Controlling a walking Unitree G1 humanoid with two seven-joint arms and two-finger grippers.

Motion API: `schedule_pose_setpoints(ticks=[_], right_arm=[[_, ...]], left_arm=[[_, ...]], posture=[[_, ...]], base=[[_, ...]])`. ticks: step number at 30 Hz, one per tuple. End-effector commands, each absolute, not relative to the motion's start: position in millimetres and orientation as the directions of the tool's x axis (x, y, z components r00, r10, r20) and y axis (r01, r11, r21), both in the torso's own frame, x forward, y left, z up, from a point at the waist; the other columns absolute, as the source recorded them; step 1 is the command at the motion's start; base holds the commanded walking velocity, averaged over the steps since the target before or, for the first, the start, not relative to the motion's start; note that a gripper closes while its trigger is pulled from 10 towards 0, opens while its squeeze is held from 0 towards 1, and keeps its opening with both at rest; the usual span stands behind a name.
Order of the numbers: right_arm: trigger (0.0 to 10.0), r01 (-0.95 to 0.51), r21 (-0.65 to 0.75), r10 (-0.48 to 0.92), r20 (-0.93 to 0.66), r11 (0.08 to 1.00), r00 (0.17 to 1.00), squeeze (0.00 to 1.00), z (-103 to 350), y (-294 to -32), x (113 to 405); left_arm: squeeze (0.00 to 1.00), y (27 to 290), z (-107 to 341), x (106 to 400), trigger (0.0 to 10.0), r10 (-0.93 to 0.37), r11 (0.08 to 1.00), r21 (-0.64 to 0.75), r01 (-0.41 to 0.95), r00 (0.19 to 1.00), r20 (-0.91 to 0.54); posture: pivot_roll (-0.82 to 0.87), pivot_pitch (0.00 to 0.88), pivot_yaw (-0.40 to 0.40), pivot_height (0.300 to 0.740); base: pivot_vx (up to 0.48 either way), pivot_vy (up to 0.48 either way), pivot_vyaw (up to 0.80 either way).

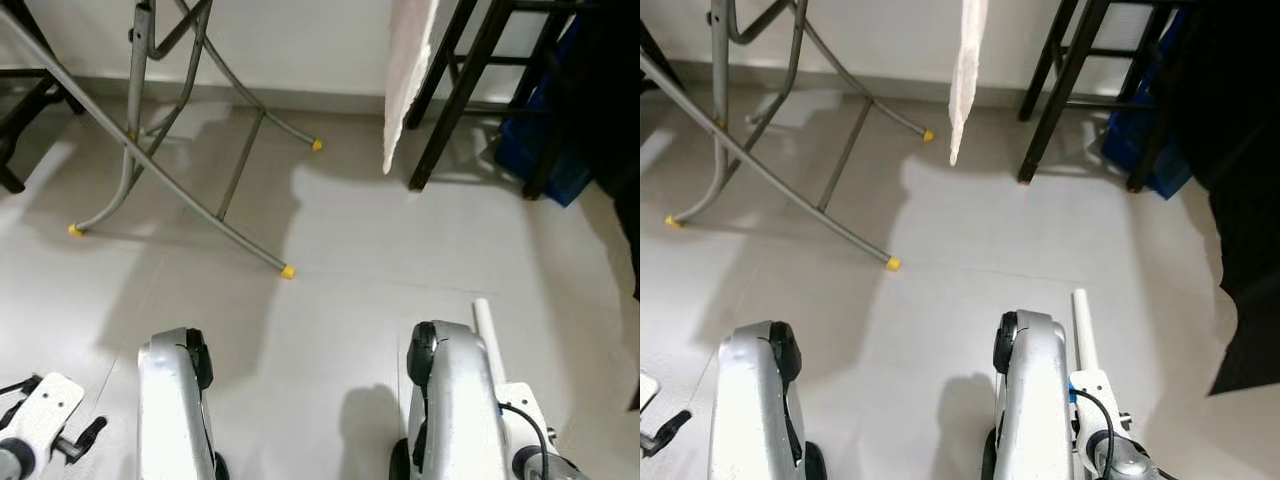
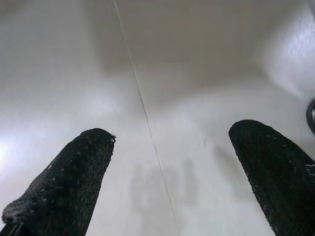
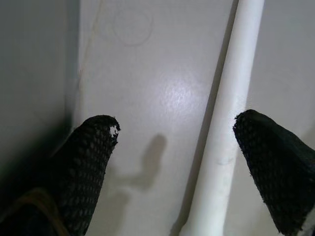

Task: Building children table

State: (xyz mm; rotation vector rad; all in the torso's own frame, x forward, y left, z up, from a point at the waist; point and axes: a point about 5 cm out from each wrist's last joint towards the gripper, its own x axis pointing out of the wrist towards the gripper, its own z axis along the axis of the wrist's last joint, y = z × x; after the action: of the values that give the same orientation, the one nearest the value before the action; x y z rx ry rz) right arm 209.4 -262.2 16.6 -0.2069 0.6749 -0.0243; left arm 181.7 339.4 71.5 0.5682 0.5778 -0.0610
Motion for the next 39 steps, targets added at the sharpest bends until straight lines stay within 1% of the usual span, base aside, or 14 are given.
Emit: schedule_pose_setpoints(ticks=[1, 4, 6, 8, 12, 13, 15, 18, 21, 24, 25, 30, 37, 39], right_arm=[[10.0, -0.081, -0.177, -0.056, -0.653, 0.981, 0.755, 0.0, 5, -252, 203], [10.0, -0.08, -0.181, -0.06, -0.658, 0.98, 0.751, 0.0, 3, -253, 202], [10.0, -0.024, -0.222, -0.129, -0.648, 0.975, 0.751, 0.0, 4, -262, 200], [10.0, -0.024, -0.222, -0.129, -0.648, 0.975, 0.751, 0.0, 4, -262, 200], [10.0, 0.089, -0.3, -0.267, -0.631, 0.95, 0.729, 0.0, 0, -275, 199], [10.0, 0.089, -0.3, -0.267, -0.631, 0.95, 0.729, 0.0, 0, -275, 199], [10.0, 0.128, -0.333, -0.32, -0.624, 0.934, 0.713, 0.0, -1, -281, 197], [10.0, 0.139, -0.343, -0.336, -0.626, 0.929, 0.704, 0.0, -2, -283, 196], [10.0, 0.181, -0.371, -0.392, -0.639, 0.911, 0.662, 0.0, -7, -293, 188], [10.0, 0.204, -0.377, -0.413, -0.638, 0.903, 0.649, 0.0, -8, -298, 186], [10.0, 0.236, -0.391, -0.446, -0.634, 0.89, 0.632, 0.0, -8, -305, 184], [10.0, 0.307, -0.44, -0.531, -0.604, 0.844, 0.594, 0.0, -3, -322, 180], [10.0, 0.351, -0.457, -0.574, -0.588, 0.817, 0.57, 0.0, -1, -333, 176], [10.0, 0.359, -0.427, -0.557, -0.606, 0.83, 0.567, 0.0, -3, -332, 175]], left_arm=[[0.0, 347, 72, 175, 10.0, 0.119, 0.847, 0.489, 0.208, 0.823, -0.555], [0.0, 352, 75, 168, 10.0, 0.133, 0.844, 0.495, 0.207, 0.813, -0.567], [0.0, 358, 80, 158, 10.0, 0.142, 0.839, 0.499, 0.216, 0.799, -0.584], [0.0, 358, 80, 158, 10.0, 0.142, 0.839, 0.499, 0.216, 0.799, -0.584], [0.0, 364, 85, 153, 10.0, 0.156, 0.832, 0.507, 0.224, 0.783, -0.602], [0.0, 364, 85, 153, 10.0, 0.156, 0.832, 0.507, 0.224, 0.783, -0.602], [0.0, 367, 88, 153, 10.0, 0.158, 0.83, 0.51, 0.228, 0.78, -0.605], [0.0, 368, 89, 152, 10.0, 0.159, 0.828, 0.511, 0.229, 0.779, -0.607], [0.0, 375, 93, 146, 10.0, 0.171, 0.825, 0.516, 0.233, 0.766, -0.619], [0.0, 377, 94, 144, 10.0, 0.176, 0.824, 0.516, 0.232, 0.762, -0.624], [0.0, 380, 96, 141, 10.0, 0.181, 0.825, 0.516, 0.232, 0.756, -0.629], [0.0, 383, 97, 139, 10.0, 0.187, 0.823, 0.517, 0.233, 0.75, -0.634], [0.0, 384, 97, 141, 10.0, 0.188, 0.822, 0.518, 0.236, 0.747, -0.638], [0.0, 383, 96, 142, 10.0, 0.187, 0.821, 0.518, 0.238, 0.746, -0.639]], posture=[[0.15, 0.347, 0.014, 0.3], [0.15, 0.365, 0.018, 0.3], [0.16, 0.386, 0.025, 0.3], [0.16, 0.386, 0.025, 0.3], [0.18, 0.407, 0.039, 0.3], [0.18, 0.407, 0.039, 0.3], [0.19, 0.414, 0.046, 0.3], [0.19, 0.414, 0.046, 0.3], [0.2, 0.424, 0.054, 0.3], [0.21, 0.425, 0.057, 0.3], [0.21, 0.423, 0.061, 0.3], [0.21, 0.421, 0.068, 0.3], [0.21, 0.417, 0.072, 0.3], [0.22, 0.415, 0.076, 0.3]], base=[[0.0, 0.0, 0.0], [0.0, 0.0, 0.0], [0.0, 0.0, 0.0], [0.0, 0.0, 0.0], [0.0, 0.0, 0.0], [0.0, 0.0, 0.0], [0.0, 0.0, 0.0], [0.0, 0.0, 0.0], [0.0, 0.0, 0.0], [0.0, 0.0, 0.0], [0.0, 0.0, 0.0], [0.0, 0.0, 0.0], [0.0, 0.0, 0.0], [0.0, 0.0, 0.0]])
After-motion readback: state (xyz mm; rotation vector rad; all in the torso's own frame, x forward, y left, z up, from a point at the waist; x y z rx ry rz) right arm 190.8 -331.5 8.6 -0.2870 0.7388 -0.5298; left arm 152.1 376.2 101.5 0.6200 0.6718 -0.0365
